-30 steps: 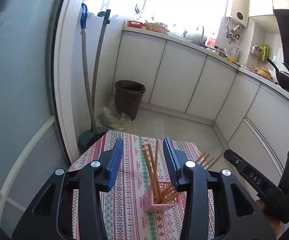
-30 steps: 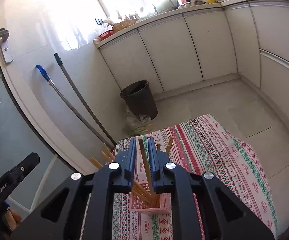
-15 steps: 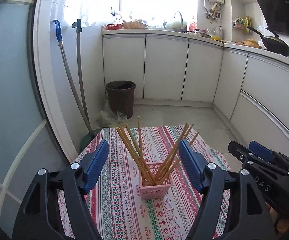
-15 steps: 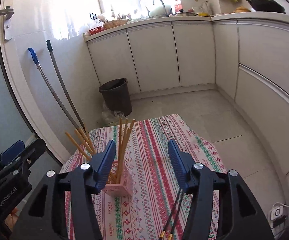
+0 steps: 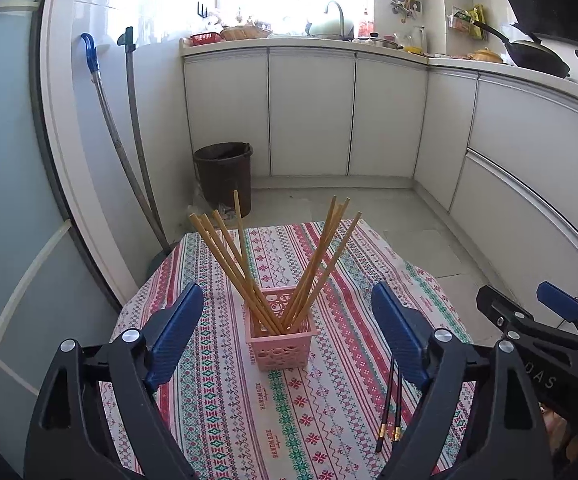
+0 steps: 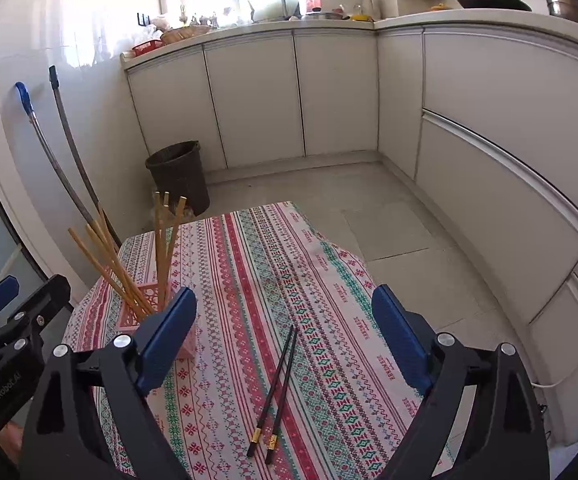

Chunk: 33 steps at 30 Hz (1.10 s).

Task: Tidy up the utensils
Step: 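Move both grippers back over the two black chopsticks, then close the left gripper on one black chopstick and lift it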

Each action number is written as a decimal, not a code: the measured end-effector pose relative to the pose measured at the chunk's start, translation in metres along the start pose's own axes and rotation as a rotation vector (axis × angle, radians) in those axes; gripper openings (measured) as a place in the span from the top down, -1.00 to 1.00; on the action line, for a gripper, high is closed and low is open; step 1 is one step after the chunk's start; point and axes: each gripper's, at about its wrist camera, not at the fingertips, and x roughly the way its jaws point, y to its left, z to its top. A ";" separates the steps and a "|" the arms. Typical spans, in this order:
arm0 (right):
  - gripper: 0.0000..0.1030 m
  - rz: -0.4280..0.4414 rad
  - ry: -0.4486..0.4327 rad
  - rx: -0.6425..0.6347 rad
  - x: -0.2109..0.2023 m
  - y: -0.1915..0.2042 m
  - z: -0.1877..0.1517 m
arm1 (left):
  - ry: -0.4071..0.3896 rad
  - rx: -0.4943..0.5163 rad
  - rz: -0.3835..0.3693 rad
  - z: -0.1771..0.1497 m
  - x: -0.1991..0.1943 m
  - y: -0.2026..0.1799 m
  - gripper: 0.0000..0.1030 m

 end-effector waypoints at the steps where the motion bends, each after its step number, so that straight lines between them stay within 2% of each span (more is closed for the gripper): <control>1: -0.76 -0.012 0.005 0.000 0.000 -0.003 -0.002 | 0.003 0.000 0.000 -0.001 0.001 -0.001 -0.69; 4: -0.85 -0.057 0.017 0.008 -0.002 -0.011 -0.010 | 0.014 -0.003 -0.003 -0.006 0.004 -0.005 -0.86; 9: -0.87 -0.094 0.077 0.097 -0.003 -0.044 -0.022 | 0.111 0.021 -0.058 -0.018 0.022 -0.021 -0.86; 11: -0.87 -0.086 0.108 0.167 -0.003 -0.063 -0.028 | 0.168 0.042 -0.072 -0.027 0.034 -0.030 -0.86; 18: -0.87 -0.046 0.162 0.379 -0.006 -0.120 -0.037 | 0.459 0.167 -0.179 -0.077 0.095 -0.090 -0.86; 21: -0.87 -0.014 0.183 0.436 -0.004 -0.136 -0.039 | 0.541 0.199 -0.223 -0.087 0.118 -0.114 -0.86; 28: -0.87 0.131 0.248 0.596 0.006 -0.160 -0.042 | 0.646 0.148 -0.241 -0.065 0.178 -0.135 -0.86; 33: -0.87 0.207 0.288 0.672 0.016 -0.165 -0.045 | 0.712 0.106 -0.201 -0.043 0.222 -0.137 -0.80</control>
